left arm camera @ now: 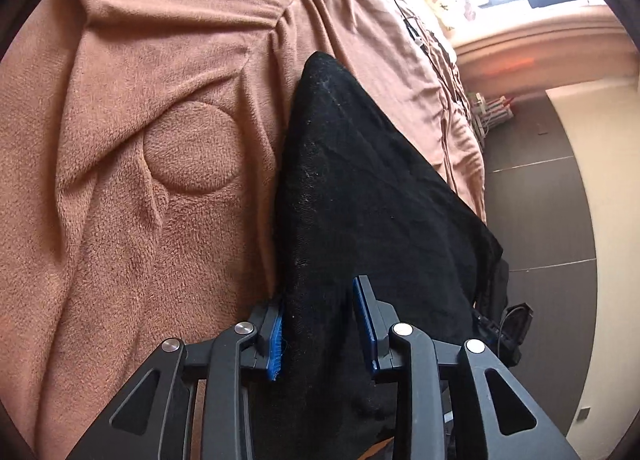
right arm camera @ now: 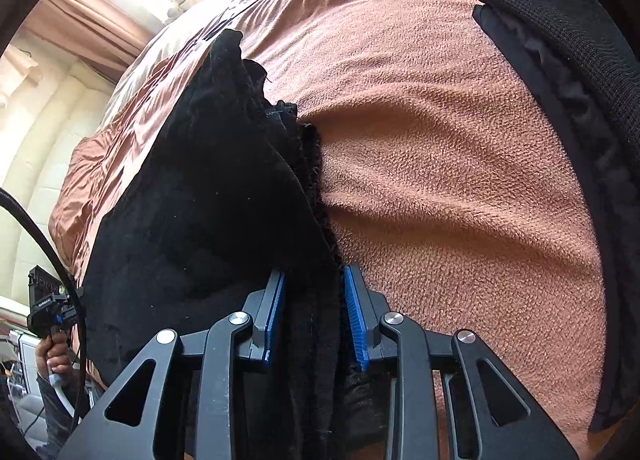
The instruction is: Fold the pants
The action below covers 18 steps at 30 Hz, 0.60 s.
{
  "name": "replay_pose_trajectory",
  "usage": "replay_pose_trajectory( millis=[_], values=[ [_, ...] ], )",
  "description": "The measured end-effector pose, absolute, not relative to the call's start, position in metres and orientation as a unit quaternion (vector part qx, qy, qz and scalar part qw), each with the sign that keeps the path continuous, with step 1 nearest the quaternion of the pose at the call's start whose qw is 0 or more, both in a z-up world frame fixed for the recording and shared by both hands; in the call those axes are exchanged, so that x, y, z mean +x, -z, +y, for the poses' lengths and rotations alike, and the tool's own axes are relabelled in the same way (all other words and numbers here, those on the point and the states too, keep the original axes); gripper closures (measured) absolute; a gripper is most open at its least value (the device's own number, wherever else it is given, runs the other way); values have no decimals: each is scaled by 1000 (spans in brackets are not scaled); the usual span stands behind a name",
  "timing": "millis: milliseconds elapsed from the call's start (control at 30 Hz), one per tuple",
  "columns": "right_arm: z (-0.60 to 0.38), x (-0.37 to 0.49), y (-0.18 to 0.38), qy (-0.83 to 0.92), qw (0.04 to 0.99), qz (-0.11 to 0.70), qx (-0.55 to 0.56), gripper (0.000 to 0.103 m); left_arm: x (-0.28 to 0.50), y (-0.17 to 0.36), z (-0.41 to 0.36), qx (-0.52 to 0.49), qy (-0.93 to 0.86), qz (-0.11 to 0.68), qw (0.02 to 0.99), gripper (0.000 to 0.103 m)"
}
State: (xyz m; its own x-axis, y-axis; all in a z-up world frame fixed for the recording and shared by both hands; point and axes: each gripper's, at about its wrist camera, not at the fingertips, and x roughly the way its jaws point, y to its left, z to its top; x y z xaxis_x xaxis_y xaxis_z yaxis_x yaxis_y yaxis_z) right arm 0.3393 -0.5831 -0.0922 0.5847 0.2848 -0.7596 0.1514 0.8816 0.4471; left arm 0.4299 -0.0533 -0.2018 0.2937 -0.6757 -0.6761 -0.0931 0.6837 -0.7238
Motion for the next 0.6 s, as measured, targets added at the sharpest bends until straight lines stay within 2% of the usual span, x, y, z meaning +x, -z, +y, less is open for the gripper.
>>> replay_pose_trajectory(
  millis=[167, 367, 600],
  values=[
    [-585, 331, 95, -42, 857, 449, 249, 76, 432, 217, -57, -345, 189, 564, 726, 73],
    [-598, 326, 102, -65, 845, 439, 299, 75, 430, 201, -60, -339, 184, 540, 748, 93],
    [-592, 320, 98, -69, 840, 442, 308, 75, 426, 159, -48, -344, 199, 486, 779, 95]
  ],
)
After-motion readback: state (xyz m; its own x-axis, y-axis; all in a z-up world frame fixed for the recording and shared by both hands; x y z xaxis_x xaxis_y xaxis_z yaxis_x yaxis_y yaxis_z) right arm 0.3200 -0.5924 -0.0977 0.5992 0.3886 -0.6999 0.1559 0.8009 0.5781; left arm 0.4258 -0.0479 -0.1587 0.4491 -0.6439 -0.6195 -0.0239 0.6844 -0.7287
